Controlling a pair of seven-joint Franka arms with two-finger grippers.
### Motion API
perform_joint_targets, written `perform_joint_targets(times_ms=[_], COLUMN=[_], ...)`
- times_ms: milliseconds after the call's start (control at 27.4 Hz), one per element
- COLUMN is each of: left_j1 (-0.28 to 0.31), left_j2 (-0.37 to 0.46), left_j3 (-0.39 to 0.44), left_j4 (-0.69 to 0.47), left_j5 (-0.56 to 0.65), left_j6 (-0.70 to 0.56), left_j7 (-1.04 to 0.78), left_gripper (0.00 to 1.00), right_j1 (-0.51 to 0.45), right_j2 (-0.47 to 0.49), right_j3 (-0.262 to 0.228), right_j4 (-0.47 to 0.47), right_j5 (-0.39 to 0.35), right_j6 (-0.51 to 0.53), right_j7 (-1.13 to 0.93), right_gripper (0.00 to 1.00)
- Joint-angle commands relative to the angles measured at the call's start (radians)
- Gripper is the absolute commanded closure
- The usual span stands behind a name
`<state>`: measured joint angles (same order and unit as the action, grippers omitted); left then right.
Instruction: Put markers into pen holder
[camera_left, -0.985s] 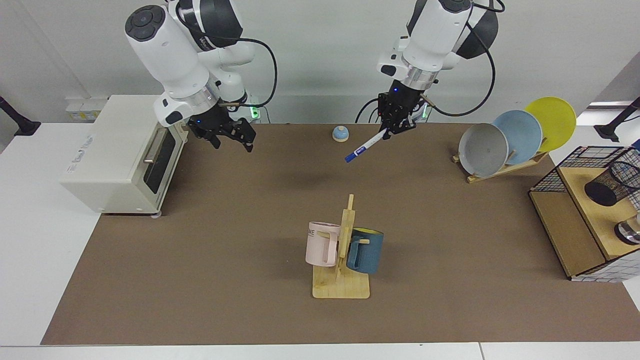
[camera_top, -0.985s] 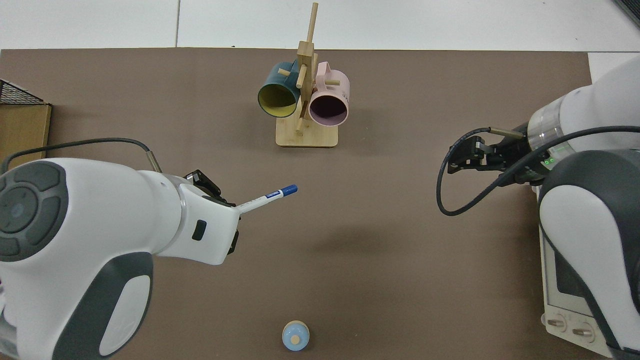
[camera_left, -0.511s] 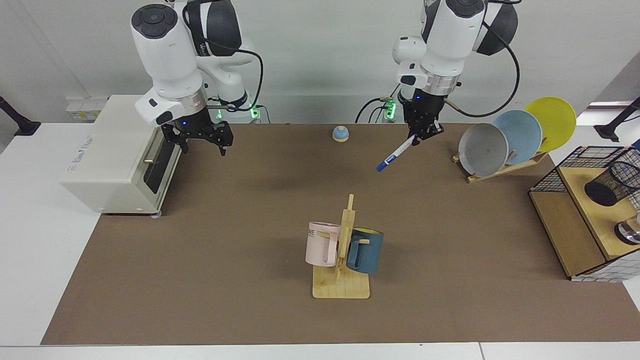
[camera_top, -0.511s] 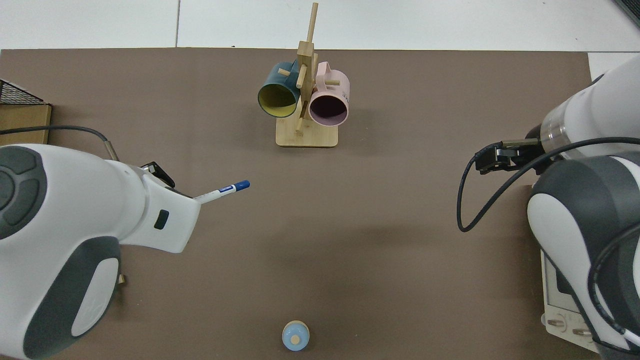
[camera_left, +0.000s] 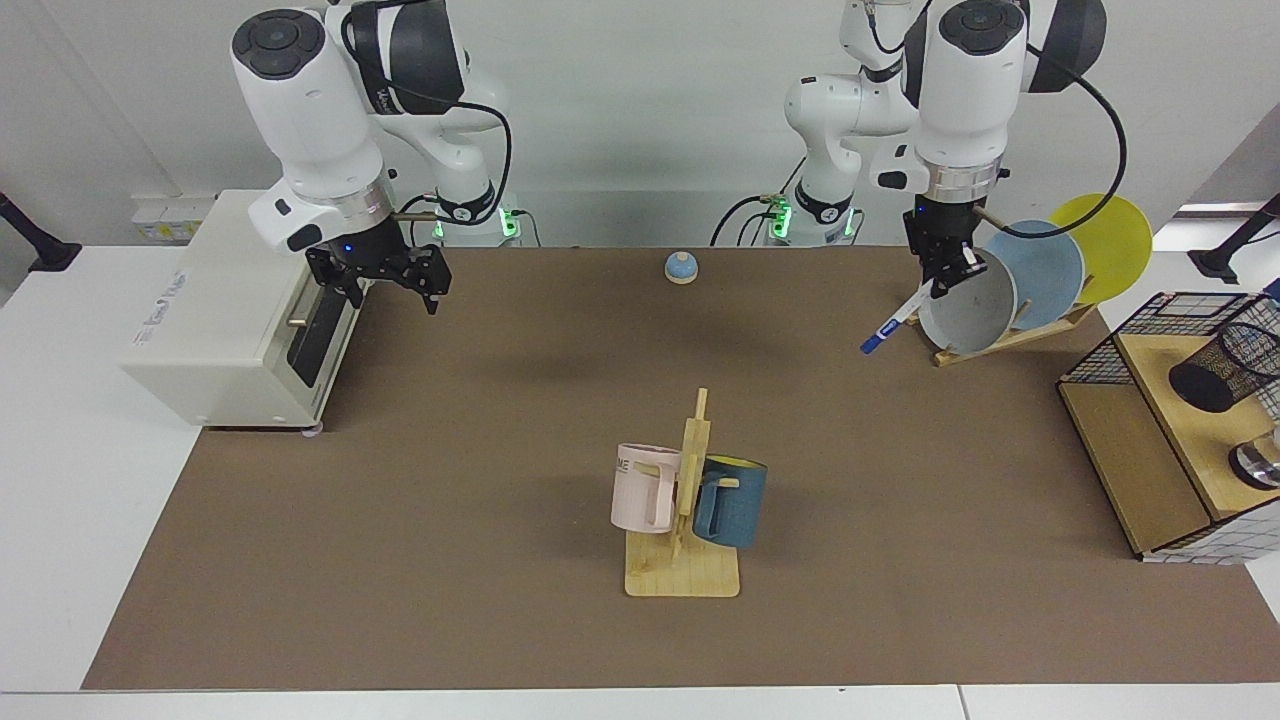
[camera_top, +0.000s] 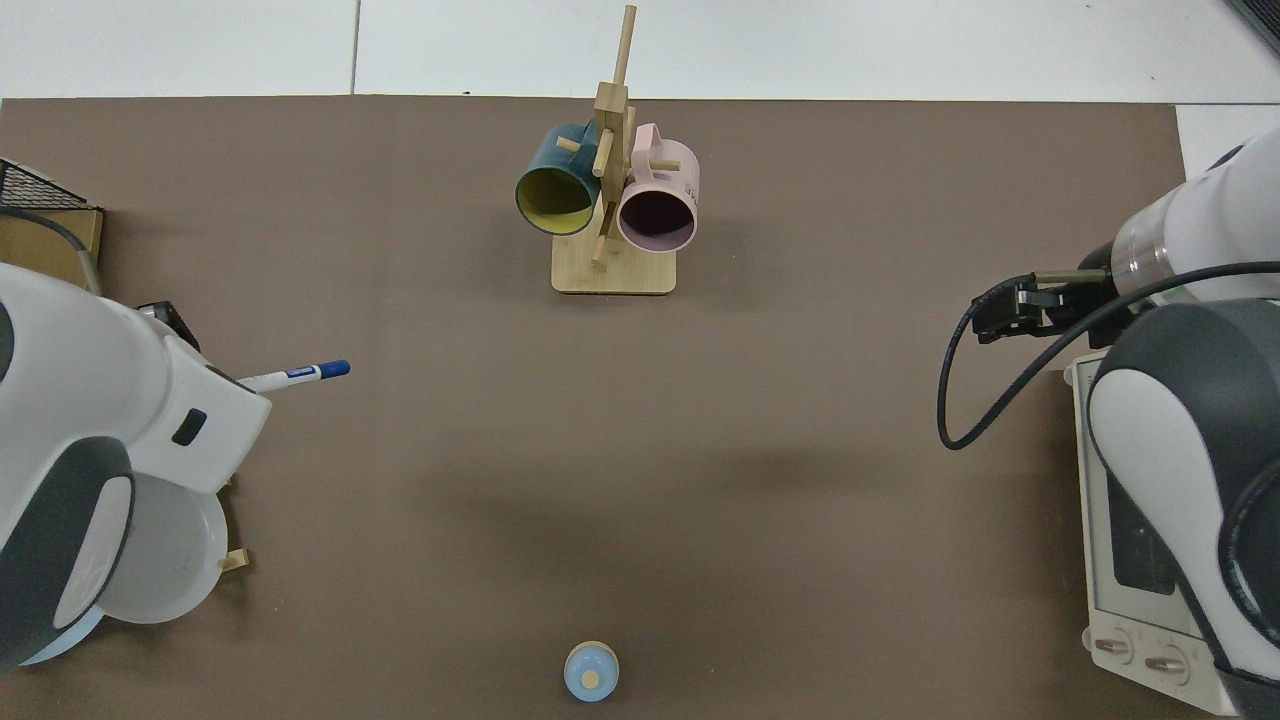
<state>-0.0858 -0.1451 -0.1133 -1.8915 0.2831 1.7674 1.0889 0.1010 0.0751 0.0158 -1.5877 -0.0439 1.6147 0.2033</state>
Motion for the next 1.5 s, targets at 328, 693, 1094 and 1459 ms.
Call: perform_joint_targets(times_ms=[328,693,1094,1459], left_j1=[0.075,0.264,0.443,0.535], left_j2=[0.027,0.058,0.121,0.193], left_j3=[-0.008,-0.008,-0.008,-0.003], left_j4=[0.071,0.140,0.232,0.301], left_j5=[0.313,0.367,0.358,0.347], left_j6=[-0.009,0.133,0.332,0.474], left_j7=[0.227,0.551,0.934,1.140], left_gripper=[1.00,1.00,1.00,1.00], right_j1=[-0.020,-0.021,-0.020,-0.020], right_j2=[-0.018,-0.018,-0.018,-0.018], right_j3=[0.012,0.012,0.012,0.012], right_j4=[-0.020,-0.020,-0.021,-0.020], right_j5=[0.027,0.026,0.026,0.026], right_j6=[0.017,0.017,0.017,0.017], right_j7=[-0.028,-0.028,-0.028,-0.028], right_gripper=[0.00,0.00,0.00,0.00])
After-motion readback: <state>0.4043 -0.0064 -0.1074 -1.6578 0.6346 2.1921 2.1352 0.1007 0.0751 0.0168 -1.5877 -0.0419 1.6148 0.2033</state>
